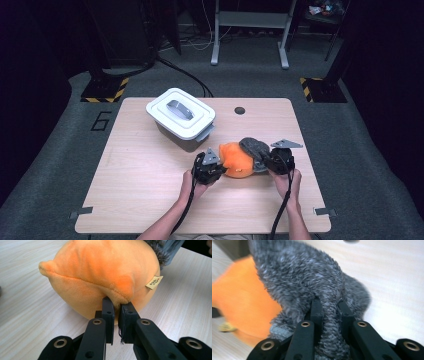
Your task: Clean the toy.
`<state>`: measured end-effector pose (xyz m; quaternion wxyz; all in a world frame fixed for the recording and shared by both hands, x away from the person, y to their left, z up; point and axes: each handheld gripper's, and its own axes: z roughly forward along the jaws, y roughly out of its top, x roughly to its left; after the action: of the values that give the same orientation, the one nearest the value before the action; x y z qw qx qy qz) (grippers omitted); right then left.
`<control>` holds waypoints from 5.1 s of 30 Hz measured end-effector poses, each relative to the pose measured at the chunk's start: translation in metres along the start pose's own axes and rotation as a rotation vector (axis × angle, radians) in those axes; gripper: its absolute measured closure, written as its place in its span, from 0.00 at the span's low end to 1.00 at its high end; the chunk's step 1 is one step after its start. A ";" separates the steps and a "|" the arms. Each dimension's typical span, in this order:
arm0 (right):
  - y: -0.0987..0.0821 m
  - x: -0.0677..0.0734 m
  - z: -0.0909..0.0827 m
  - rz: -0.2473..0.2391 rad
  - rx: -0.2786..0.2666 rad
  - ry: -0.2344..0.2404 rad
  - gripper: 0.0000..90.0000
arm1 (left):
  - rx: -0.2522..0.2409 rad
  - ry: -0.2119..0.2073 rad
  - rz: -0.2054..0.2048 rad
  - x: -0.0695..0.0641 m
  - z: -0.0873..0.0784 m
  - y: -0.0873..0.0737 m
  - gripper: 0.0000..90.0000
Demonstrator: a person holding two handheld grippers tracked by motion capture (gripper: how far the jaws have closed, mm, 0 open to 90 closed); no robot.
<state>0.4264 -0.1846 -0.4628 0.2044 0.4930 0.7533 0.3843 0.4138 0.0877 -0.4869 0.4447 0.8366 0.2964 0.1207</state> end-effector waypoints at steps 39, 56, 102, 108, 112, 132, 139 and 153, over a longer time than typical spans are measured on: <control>0.014 0.021 0.000 -0.065 -0.001 0.017 0.88 | -0.062 0.061 0.051 0.003 -0.006 -0.014 0.66; 0.014 0.016 0.000 -0.031 -0.022 0.024 0.88 | -0.052 0.124 0.094 -0.008 0.020 -0.012 0.83; -0.020 -0.024 0.035 0.085 0.090 -0.016 0.88 | -0.031 -0.020 -0.123 0.007 0.004 -0.001 0.90; -0.017 -0.021 0.045 0.078 0.128 -0.021 0.88 | -0.029 -0.028 -0.134 0.010 0.005 -0.001 0.90; -0.015 -0.024 0.026 0.079 0.086 -0.034 0.88 | -0.027 -0.038 -0.133 0.012 0.003 -0.003 0.90; 0.023 0.037 0.001 -0.090 0.010 0.009 0.88 | -0.033 -0.038 -0.078 0.015 0.003 -0.006 0.83; 0.021 0.028 0.004 -0.060 0.007 0.033 0.88 | -0.039 0.086 0.021 0.005 0.001 -0.009 0.50; 0.021 0.025 -0.008 -0.057 -0.050 0.037 0.88 | -0.041 0.117 0.068 -0.001 0.010 -0.008 0.91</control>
<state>0.4220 -0.1611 -0.4397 0.2135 0.4590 0.7608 0.4061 0.4146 0.0836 -0.4992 0.4394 0.8283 0.2906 0.1907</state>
